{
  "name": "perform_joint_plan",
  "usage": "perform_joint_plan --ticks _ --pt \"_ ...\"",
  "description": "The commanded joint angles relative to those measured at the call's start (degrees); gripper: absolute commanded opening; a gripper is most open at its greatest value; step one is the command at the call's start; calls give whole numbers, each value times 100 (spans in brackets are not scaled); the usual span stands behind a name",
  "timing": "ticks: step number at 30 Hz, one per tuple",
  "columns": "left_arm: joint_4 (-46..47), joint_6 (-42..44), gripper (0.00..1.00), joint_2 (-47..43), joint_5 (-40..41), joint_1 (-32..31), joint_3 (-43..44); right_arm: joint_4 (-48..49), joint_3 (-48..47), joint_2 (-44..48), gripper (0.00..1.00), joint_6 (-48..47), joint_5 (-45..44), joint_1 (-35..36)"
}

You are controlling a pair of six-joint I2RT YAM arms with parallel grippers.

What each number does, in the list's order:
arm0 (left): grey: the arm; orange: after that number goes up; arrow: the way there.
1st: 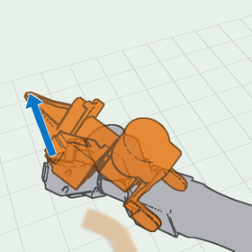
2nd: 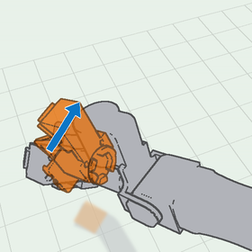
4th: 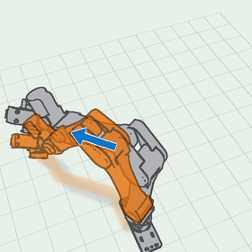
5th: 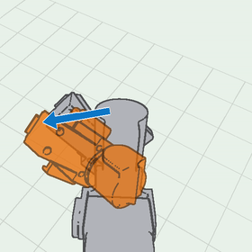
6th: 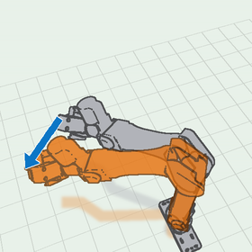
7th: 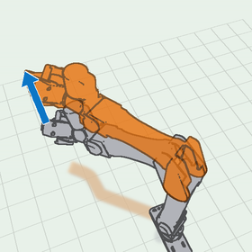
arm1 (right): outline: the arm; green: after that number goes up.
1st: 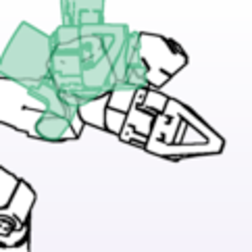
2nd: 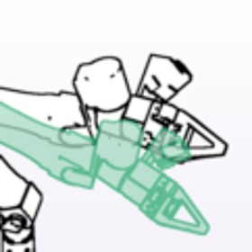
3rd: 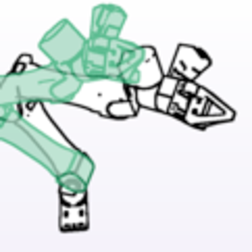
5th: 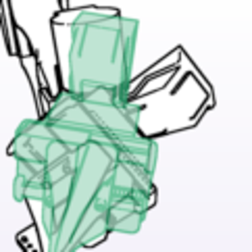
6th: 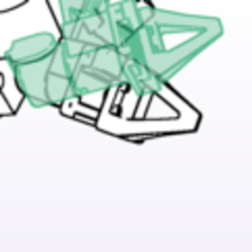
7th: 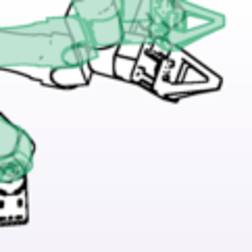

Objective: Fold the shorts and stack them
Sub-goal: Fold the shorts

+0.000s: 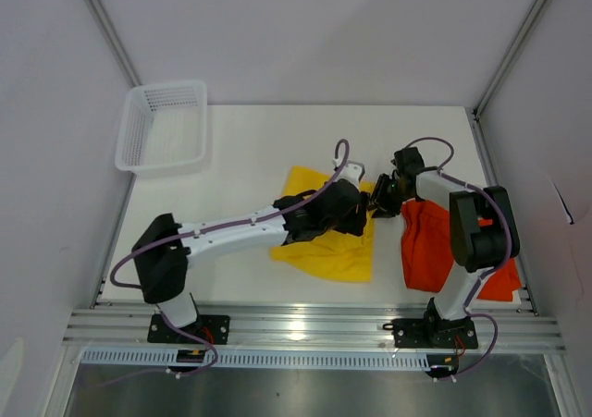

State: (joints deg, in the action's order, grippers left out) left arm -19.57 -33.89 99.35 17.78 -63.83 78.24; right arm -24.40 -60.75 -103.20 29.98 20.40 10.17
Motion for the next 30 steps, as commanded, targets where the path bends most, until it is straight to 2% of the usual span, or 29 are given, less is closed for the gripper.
perform_joint_plan --ticks 1,2,5,9,11,14,20,30 --pt "446 119 67 -758 -345 196 -308 -91 -24 404 41 -71 -229 -130" --pt "437 119 67 -881 -337 231 -509 -134 -59 484 46 -62 -265 -156" --pt "551 84 67 -1023 -336 292 -861 -302 -130 739 52 -53 -344 -331" --pt "762 5 67 -883 -424 336 -1152 -503 -165 1055 63 -44 -432 -490" --pt "841 -12 67 -760 -459 336 -1144 -557 -156 1283 73 -53 -511 -490" --pt "937 -30 66 -444 -486 336 -1083 -477 -77 1635 99 -106 -589 -306" --pt "981 -56 63 137 -521 328 -828 -433 -156 1751 100 -440 -642 343" --pt "1184 154 58 611 -355 126 -811 -785 -508 828 99 -133 -2013 1434"
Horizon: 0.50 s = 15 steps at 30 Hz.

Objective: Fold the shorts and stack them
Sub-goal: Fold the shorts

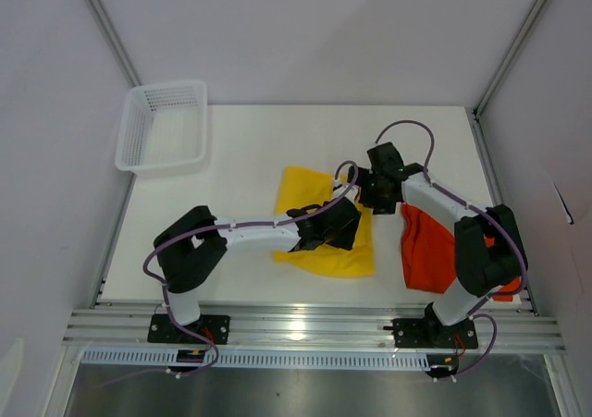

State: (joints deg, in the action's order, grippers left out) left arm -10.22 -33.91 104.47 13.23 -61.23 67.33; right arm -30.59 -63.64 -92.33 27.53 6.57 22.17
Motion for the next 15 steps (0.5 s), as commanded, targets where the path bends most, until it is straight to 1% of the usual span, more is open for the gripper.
perform_joint_plan --ticks 1,2,6,8,9,10,12,13,15 --pt "214 183 57 135 161 -187 350 -149 -219 -407 99 138 -657 270" --pt "178 253 56 205 171 -213 394 -123 -228 -486 99 174 -874 279" --pt "335 420 54 293 171 -354 342 -35 -298 -847 100 165 -999 322" --pt "389 499 54 337 118 -442 333 26 -307 -979 91 121 -1044 331" --pt "389 517 54 399 109 -451 325 70 -290 -1014 84 60 -1026 331" --pt "406 517 54 443 83 -468 290 114 -281 -1023 75 51 -1009 331" --pt "590 482 53 496 -136 -469 246 255 -255 -1023 71 -80 -938 358" --pt "643 465 53 548 -207 -477 176 307 -272 -1032 67 -133 -929 384" --pt "880 412 53 584 -469 -469 131 422 -290 -1041 65 -317 -781 402"
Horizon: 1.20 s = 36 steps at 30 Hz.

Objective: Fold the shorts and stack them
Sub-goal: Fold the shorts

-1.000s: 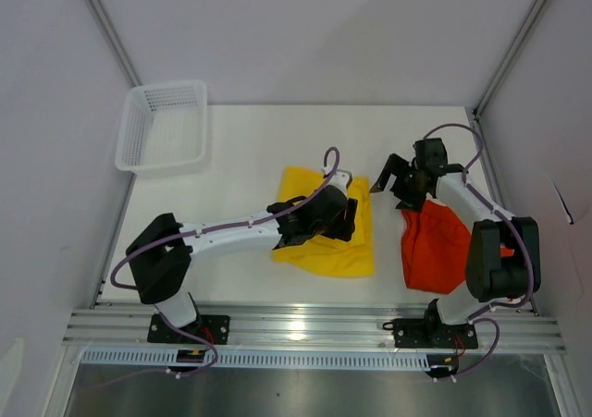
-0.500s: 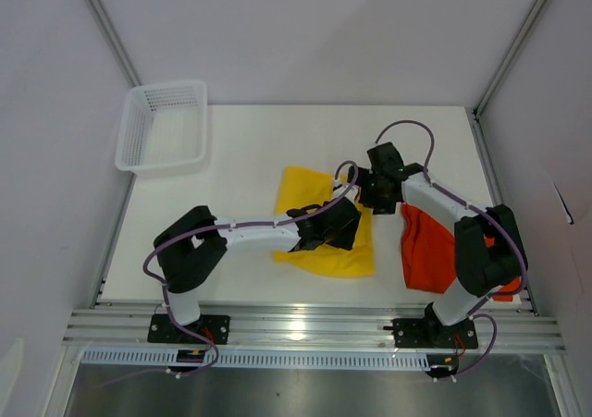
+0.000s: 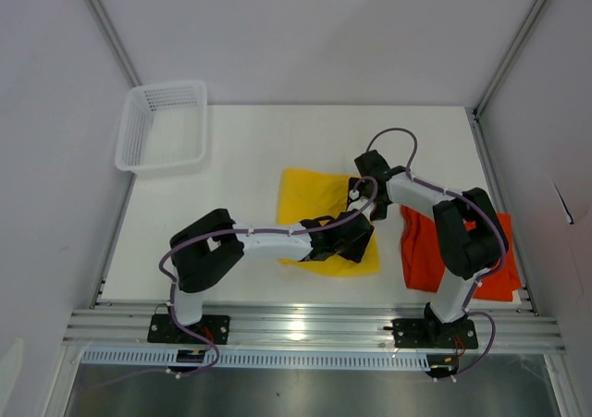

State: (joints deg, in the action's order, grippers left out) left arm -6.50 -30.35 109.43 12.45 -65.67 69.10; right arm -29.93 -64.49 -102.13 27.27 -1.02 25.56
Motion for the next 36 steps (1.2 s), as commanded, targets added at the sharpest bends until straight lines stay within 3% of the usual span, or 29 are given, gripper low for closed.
perform_joint_plan --ticks 1,7,12,16,21,24,27,31,32,33,36 --pt "562 47 53 131 -479 -25 -55 400 -248 -88 64 -483 22 72" --pt "695 -24 56 -140 -796 -25 -63 795 -459 -238 62 -1301 733 45" --pt "-218 -67 64 -1402 -718 63 -221 1261 -582 -316 59 -2136 1323 159" --pt "-676 -138 67 -2485 -831 361 -791 992 -845 -465 64 -3366 745 739" --pt "-975 -235 68 -3776 -928 949 -1556 559 -1303 -703 65 -4428 709 1082" --pt "-1063 -261 69 -4209 -998 1396 -2109 786 -1338 -712 70 -4791 -54 1328" --pt "-1151 -296 70 -4623 -1130 1976 -2435 884 -1671 -817 78 -4801 -758 1268" --pt "-1275 -305 70 -4921 -1157 2602 -2690 638 -2357 -783 82 -4354 -664 942" --pt "-1248 -331 70 -5035 -1166 2716 -2744 690 -2419 -722 87 -4100 -663 890" --pt "-1222 -340 70 -5071 -1183 2917 -2831 795 -2384 -512 99 -3906 -733 889" --pt "-915 -358 71 -5133 -1201 3095 -3025 884 -2209 -151 100 -3291 -453 889"
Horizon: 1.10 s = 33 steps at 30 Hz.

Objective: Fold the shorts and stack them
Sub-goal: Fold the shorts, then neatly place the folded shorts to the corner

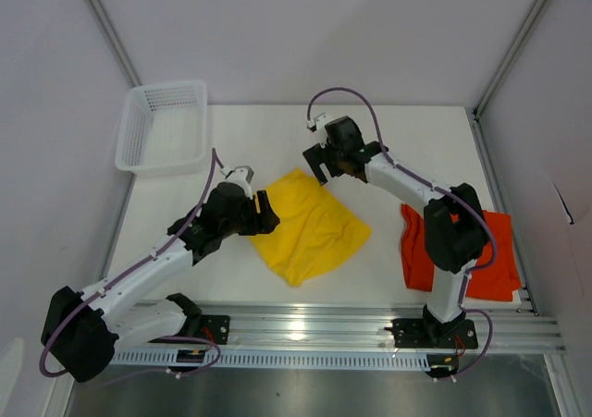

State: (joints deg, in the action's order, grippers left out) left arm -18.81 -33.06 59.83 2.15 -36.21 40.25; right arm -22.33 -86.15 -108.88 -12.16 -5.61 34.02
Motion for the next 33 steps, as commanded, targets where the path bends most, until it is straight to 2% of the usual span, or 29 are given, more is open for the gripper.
perform_joint_plan --ticks 1,2,5,6,8,9,11,12,14,16,18,22,25,29,33 --pt "525 -78 70 -165 -363 149 -184 19 -8 735 100 958 -54 43" --pt "649 -61 70 -104 -443 149 -219 -87 -16 841 100 1727 -63 26" --pt "914 10 68 54 -567 140 -325 -474 176 1289 100 2883 339 -106" --pt "897 27 68 133 -506 140 -299 -239 699 1499 99 3504 489 -106" --pt "905 89 68 151 -357 149 -342 79 1361 2139 99 4061 807 -45" --pt "905 98 68 151 -339 149 -368 36 1712 2273 100 4708 676 25" --pt "897 107 68 116 -277 149 -395 -210 1995 2580 100 5309 360 306" --pt "888 81 68 55 -251 149 -421 -45 2467 2730 99 5956 341 498" --pt "861 37 68 -33 19 149 -465 254 3022 3325 100 6601 158 780" --pt "826 1 69 -190 127 149 -571 466 3732 3758 99 7652 -571 1314" --pt "748 -25 69 -279 241 149 -623 484 4070 4225 100 8236 -1210 1659" --pt "607 -34 69 -454 216 149 -632 -682 4203 4306 100 10184 -2127 2458" --pt "519 -43 69 -560 180 149 -597 -546 4386 4287 99 10890 -2190 2714" --pt "370 -43 70 -867 154 149 -475 690 5239 4235 100 11577 -1998 2821" --pt "238 -87 70 -1070 171 149 -492 1195 5390 3972 100 11921 -1883 2838"
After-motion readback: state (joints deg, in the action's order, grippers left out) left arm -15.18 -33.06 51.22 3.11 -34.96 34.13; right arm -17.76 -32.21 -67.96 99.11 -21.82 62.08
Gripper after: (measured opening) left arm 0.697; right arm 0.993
